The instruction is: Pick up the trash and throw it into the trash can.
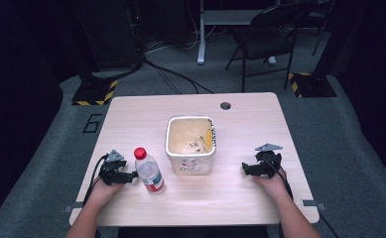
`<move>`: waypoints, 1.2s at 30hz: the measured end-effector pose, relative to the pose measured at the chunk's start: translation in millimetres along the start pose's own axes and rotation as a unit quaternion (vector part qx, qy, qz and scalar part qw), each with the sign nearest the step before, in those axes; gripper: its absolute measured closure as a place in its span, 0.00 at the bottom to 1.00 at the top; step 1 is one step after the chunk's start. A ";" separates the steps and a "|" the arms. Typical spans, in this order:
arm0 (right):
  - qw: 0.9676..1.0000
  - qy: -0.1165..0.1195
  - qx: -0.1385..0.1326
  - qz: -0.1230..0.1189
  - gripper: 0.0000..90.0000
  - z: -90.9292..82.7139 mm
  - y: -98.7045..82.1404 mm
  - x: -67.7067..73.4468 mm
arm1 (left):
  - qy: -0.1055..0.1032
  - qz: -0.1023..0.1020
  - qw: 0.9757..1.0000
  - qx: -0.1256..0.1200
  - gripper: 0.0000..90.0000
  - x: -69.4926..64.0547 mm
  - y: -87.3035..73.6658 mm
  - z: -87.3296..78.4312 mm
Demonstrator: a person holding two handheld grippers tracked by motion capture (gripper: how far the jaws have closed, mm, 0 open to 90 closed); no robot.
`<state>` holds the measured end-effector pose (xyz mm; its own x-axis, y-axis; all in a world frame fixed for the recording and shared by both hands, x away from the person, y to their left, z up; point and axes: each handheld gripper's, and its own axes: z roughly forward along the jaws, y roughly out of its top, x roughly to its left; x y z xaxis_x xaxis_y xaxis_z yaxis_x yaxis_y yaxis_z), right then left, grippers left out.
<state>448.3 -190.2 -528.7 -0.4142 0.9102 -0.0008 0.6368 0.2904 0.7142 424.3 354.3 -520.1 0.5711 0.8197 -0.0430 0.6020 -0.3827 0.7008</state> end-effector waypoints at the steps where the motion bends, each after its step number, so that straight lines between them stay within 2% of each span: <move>1: 1.000 0.000 0.000 0.000 0.00 0.0 0.0 0.0 | 0.000 -0.005 1.000 -0.002 0.24 0.1 0.9 -1.1; 3: 1.000 0.000 0.000 0.000 0.00 0.0 0.0 0.0 | 0.001 -0.007 1.000 0.002 0.25 0.5 4.1 -4.8; 5: 1.000 0.000 0.000 0.000 0.00 0.0 0.0 0.0 | 0.006 0.005 1.000 0.008 0.25 2.2 7.7 -8.9; 9: 1.000 0.000 0.000 0.000 0.00 0.0 0.0 0.0 | 0.001 -0.005 1.000 0.007 0.25 4.6 11.8 -14.7; 12: 1.000 0.001 0.000 0.000 0.00 0.0 0.0 -0.1 | 0.001 -0.002 1.000 0.008 0.25 6.1 15.3 -19.6; 21: 1.000 0.001 0.000 -0.001 0.00 0.1 0.0 -0.3 | -0.003 -0.017 1.000 -0.012 0.25 7.7 21.7 -37.9; 25: 1.000 0.001 0.000 -0.001 0.00 0.1 0.0 -0.2 | -0.008 -0.009 1.000 -0.017 0.27 5.7 22.0 -44.7; 33: 1.000 0.001 0.000 -0.001 0.00 0.0 0.1 -0.2 | -0.019 -0.014 0.999 -0.030 0.27 0.7 16.9 -56.3; 36: 1.000 0.001 0.000 -0.001 0.00 0.1 0.0 -0.2 | -0.022 -0.009 0.999 -0.030 0.27 -1.5 14.7 -60.9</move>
<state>448.5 -190.3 -528.7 -0.4168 0.9090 -0.0003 0.6357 0.2917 0.7147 398.4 373.3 -466.4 0.5850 0.8063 -0.0871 0.5793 -0.3403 0.7407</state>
